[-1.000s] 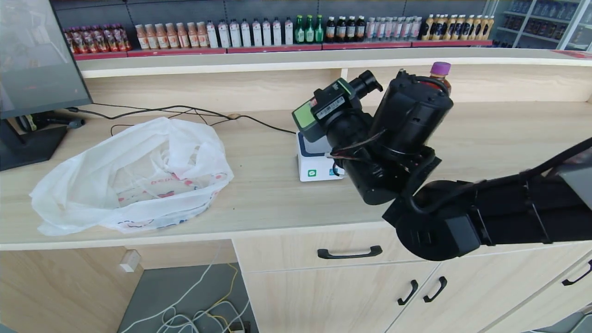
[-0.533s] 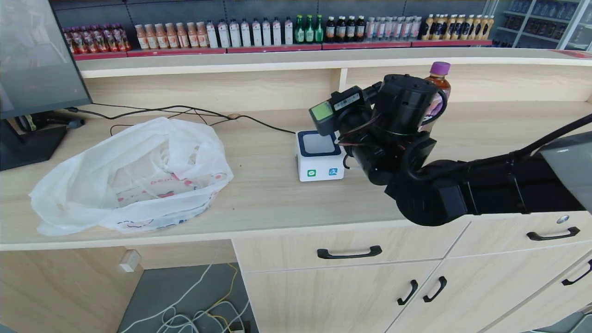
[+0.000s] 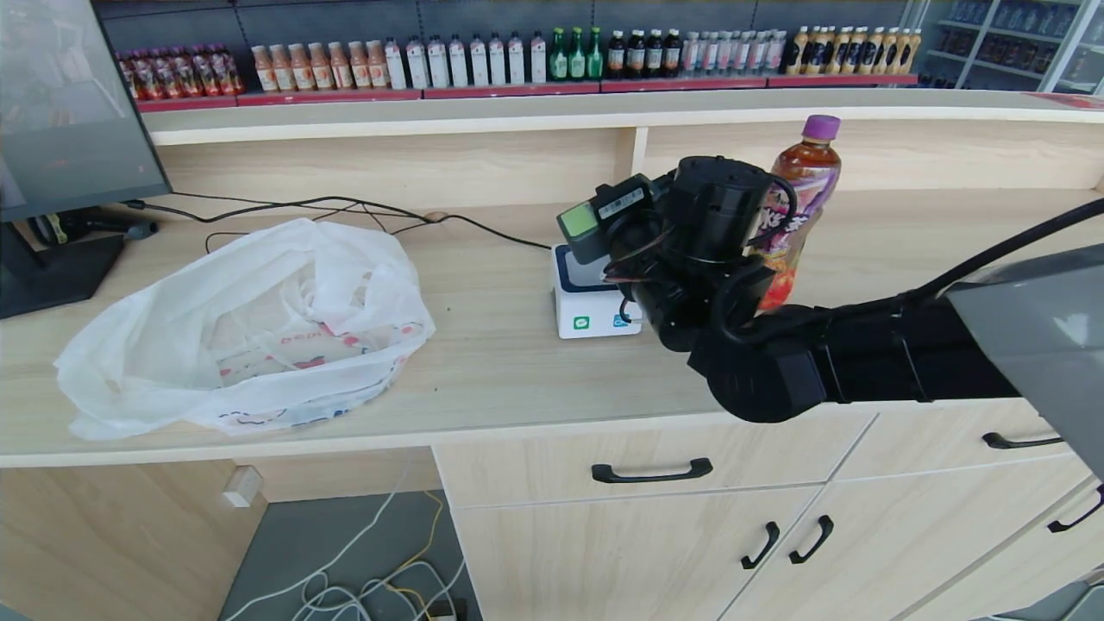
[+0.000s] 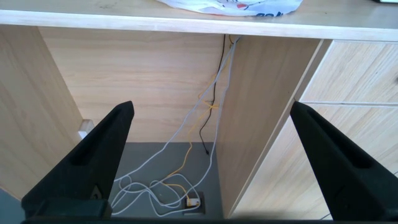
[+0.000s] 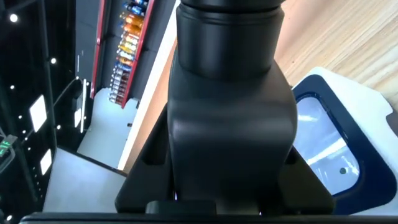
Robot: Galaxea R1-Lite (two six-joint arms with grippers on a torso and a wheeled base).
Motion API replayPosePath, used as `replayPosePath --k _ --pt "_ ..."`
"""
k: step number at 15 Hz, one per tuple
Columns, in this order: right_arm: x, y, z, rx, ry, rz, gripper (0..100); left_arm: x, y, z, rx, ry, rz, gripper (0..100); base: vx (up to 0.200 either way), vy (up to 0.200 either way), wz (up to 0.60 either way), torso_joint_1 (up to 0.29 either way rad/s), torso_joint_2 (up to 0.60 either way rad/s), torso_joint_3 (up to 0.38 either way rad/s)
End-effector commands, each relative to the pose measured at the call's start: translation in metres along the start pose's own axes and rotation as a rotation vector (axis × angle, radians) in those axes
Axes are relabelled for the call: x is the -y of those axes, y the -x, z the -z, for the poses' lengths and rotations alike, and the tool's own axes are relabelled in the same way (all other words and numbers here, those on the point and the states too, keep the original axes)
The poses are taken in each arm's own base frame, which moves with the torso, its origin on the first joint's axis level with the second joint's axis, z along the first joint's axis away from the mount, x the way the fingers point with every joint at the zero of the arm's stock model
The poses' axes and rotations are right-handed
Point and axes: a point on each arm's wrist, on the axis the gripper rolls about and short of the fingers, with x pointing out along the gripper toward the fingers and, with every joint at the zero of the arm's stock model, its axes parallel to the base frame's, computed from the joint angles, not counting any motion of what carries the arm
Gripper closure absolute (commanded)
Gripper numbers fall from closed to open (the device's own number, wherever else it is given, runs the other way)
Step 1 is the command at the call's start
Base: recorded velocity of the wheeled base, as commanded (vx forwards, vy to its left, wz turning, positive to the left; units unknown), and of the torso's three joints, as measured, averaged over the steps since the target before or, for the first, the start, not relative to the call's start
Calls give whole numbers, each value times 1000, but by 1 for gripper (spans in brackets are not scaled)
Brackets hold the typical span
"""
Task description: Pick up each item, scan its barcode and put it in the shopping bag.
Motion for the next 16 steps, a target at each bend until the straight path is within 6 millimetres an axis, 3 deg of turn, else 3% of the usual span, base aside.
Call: replayPosePath --k 1,6,16 --pt "1 -5 5 0 -4 -5 100 0 0 0 0 0 0 0 0 0 0 0 0 0" --pt "11 -8 16 -16 7 12 100 0 0 0 0 0 0 0 0 0 0 0 0 0" --pt "14 -10 19 -18 8 18 100 0 0 0 0 0 0 0 0 0 0 0 0 0"
